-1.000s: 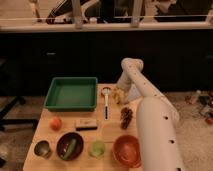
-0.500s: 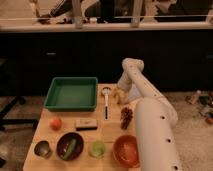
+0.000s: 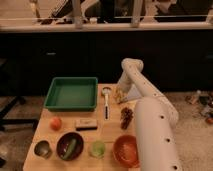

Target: Place banana in red bowl

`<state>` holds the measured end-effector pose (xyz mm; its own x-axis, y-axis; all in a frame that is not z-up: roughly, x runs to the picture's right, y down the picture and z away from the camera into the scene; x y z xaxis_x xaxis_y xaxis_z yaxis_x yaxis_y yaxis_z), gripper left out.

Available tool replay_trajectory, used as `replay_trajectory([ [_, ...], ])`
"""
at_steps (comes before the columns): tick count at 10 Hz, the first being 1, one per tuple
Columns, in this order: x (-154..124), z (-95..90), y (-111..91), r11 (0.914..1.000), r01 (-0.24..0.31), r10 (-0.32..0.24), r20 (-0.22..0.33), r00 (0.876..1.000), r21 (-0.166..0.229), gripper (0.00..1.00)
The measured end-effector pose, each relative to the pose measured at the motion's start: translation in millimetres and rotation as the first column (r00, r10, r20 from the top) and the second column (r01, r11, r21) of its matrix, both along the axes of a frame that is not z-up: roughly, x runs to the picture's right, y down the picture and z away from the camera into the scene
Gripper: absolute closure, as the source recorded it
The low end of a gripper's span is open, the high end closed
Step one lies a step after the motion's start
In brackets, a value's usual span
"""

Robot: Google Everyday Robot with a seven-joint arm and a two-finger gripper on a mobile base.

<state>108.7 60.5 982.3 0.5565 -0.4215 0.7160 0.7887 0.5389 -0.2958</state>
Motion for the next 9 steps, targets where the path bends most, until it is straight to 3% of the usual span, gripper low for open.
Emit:
replay_trajectory([
  [2, -0.2, -1.3, -0.5, 1.0, 0.0, 0.0, 0.002, 1.0, 0.001, 1.0],
  [9, -9.1, -23.9, -12.3, 0.9979, 0.016, -0.019, 0.055, 0.998, 0.062, 1.0],
])
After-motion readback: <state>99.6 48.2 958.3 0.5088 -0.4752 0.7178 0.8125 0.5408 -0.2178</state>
